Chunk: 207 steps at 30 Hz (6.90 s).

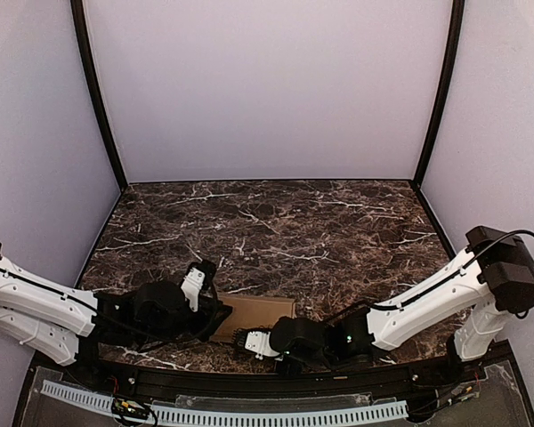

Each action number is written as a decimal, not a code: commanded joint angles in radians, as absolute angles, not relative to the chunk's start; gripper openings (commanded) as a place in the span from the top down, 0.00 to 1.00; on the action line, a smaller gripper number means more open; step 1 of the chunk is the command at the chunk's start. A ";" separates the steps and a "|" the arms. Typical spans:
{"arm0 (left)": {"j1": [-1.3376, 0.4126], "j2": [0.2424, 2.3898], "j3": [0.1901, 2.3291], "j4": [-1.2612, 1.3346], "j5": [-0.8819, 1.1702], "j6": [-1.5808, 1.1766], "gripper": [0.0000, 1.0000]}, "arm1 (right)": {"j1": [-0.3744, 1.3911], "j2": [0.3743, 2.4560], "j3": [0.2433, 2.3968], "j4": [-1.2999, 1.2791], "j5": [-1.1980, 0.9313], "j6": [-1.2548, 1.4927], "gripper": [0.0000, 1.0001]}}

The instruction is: Fold the paper box

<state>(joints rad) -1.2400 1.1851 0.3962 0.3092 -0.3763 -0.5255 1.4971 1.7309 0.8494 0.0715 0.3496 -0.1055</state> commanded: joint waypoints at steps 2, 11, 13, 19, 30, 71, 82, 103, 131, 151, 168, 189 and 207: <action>-1.220 1.154 0.461 0.258 -0.347 -0.480 0.71 | 1.511 1.819 0.805 -0.160 0.298 -0.051 0.88; -1.211 1.129 0.499 0.186 -0.354 -0.467 0.70 | 1.514 1.787 0.819 -0.157 0.373 -0.018 0.57; -1.209 1.138 0.497 0.193 -0.348 -0.474 0.70 | 1.514 1.772 0.819 -0.152 0.382 -0.020 0.53; -1.209 1.147 0.485 0.207 -0.345 -0.486 0.70 | 1.514 1.719 0.808 -0.152 0.393 -0.012 0.42; -1.209 1.173 0.506 0.217 -0.334 -0.464 0.70 | 1.512 1.562 0.818 -0.155 0.363 -0.001 0.34; -0.966 1.267 0.725 0.053 -0.114 -0.395 0.68 | 1.048 1.667 1.067 -0.312 0.179 -0.034 0.73; -0.913 1.345 0.761 0.044 -0.034 -0.396 0.68 | 0.985 1.765 1.205 -0.391 0.136 -0.074 0.78; -0.882 1.486 0.800 0.077 0.038 -0.384 0.70 | 1.033 1.423 0.941 -0.388 0.012 0.340 0.68; -0.778 1.652 0.792 0.139 0.102 -0.358 0.78 | 1.072 1.485 0.892 -0.108 0.122 0.500 0.65; -0.777 1.758 0.762 0.201 0.134 -0.383 0.80 | 1.047 1.712 0.996 -0.012 0.160 0.450 0.68; -0.772 1.762 0.766 0.175 0.085 -0.380 0.80 | 1.044 1.788 1.029 -0.013 0.164 0.443 0.66; -0.771 1.418 0.828 -0.049 0.177 -0.409 0.67 | 1.047 1.695 0.962 -0.005 0.170 0.452 0.64; -0.771 1.491 0.778 0.062 0.251 -0.465 0.73 | 1.051 1.709 0.967 -0.005 0.149 0.450 0.63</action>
